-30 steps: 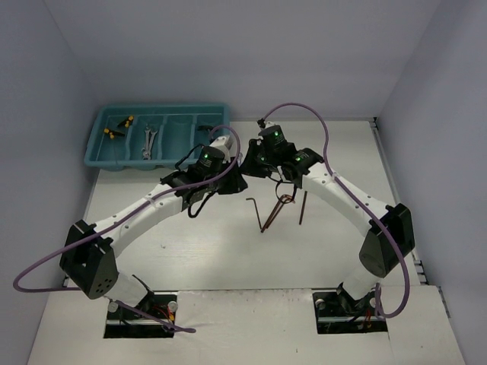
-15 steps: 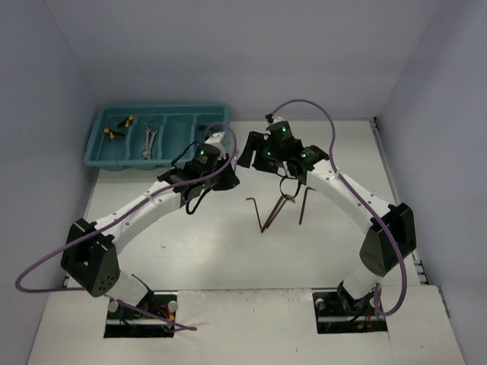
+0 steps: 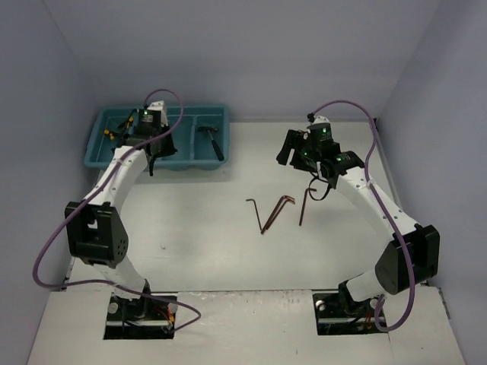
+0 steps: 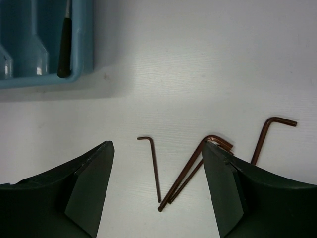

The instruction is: Sort the tools into containers

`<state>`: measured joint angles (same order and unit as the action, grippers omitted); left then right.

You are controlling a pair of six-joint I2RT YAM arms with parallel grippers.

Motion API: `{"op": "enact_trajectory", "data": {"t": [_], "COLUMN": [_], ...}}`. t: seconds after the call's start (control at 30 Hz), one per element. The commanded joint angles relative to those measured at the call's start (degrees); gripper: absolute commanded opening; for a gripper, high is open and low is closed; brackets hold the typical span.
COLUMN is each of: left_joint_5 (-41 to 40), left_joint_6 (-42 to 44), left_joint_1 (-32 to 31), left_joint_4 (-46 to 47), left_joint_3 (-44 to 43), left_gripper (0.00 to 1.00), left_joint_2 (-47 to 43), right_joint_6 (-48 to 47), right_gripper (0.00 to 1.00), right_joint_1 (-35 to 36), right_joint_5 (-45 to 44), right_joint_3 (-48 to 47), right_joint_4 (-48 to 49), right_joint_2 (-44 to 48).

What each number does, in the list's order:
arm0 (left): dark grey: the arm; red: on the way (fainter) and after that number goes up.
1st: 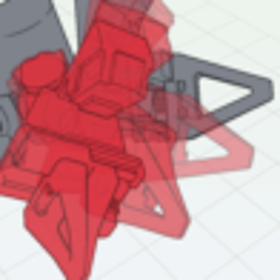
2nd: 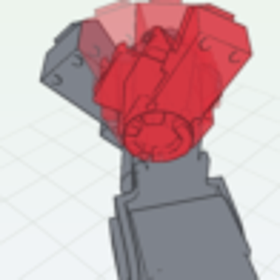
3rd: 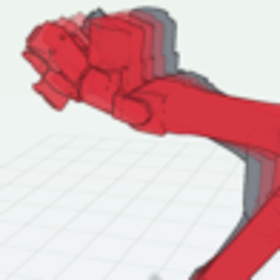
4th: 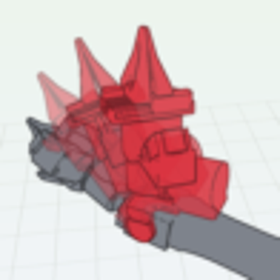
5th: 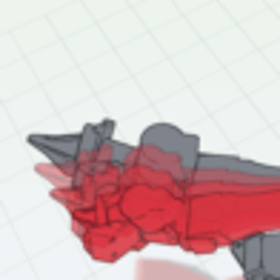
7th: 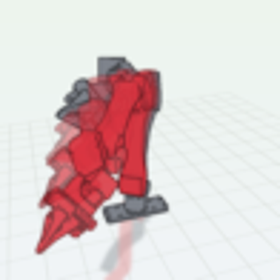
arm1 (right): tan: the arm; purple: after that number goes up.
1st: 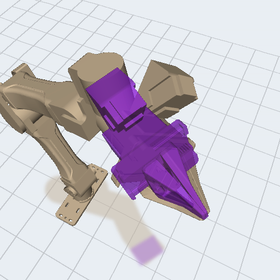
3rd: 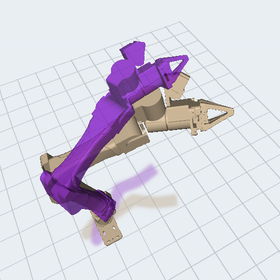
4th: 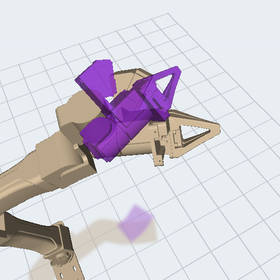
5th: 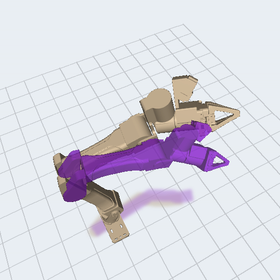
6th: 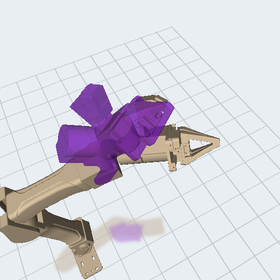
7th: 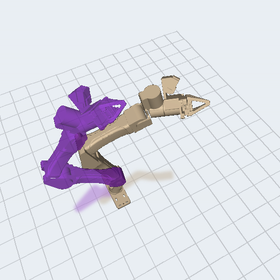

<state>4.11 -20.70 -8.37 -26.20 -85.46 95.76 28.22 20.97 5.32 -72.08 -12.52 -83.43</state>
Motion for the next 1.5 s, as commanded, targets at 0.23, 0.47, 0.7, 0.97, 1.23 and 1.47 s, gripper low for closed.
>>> {"op": "enact_trajectory", "data": {"t": [0.23, 0.47, 0.7, 0.97, 1.23, 1.47], "left_joint_5": [-5.7, -5.2, -4.2, -2.7, -9.7, -11.0], "left_joint_6": [11.8, 12.9, 8.9, -7.6, -23.8, -29.9], "left_joint_1": [11.4, 13.0, 12.6, 1.4, -24.3, -34.0], "left_joint_4": [-8.3, -9.1, -9.2, -9.1, -9.0, -9.4], "left_joint_3": [-32.8, -40.3, -35.6, -12.7, 0.3, -4.6], "left_gripper": [0.08, 0.25, 0.36, 0.49, 0.67, 0.59], "left_joint_2": [25.9, 34.4, 28.3, 7.5, 2.2, 11.0], "right_joint_6": [-6.1, -9.8, -11.1, -6.6, -5.0, -4.9], "right_gripper": [0.7, 0.7, 0.7, 0.68, 0.67, 0.67], "right_joint_1": [-0.6, -0.6, -0.6, -0.6, -0.7, -0.7], "right_joint_5": [2.1, 0.6, -3.9, -8.2, -9.9, -10.2], "right_joint_3": [5.5, 6.0, 7.3, 9.5, 11.0, 12.6], "right_joint_4": [-0.3, -3.6, -5.6, -5.9, -5.8, -5.8], "right_joint_2": [3.5, 3.3, 3.4, 2.6, 3.5, 4.6]}}
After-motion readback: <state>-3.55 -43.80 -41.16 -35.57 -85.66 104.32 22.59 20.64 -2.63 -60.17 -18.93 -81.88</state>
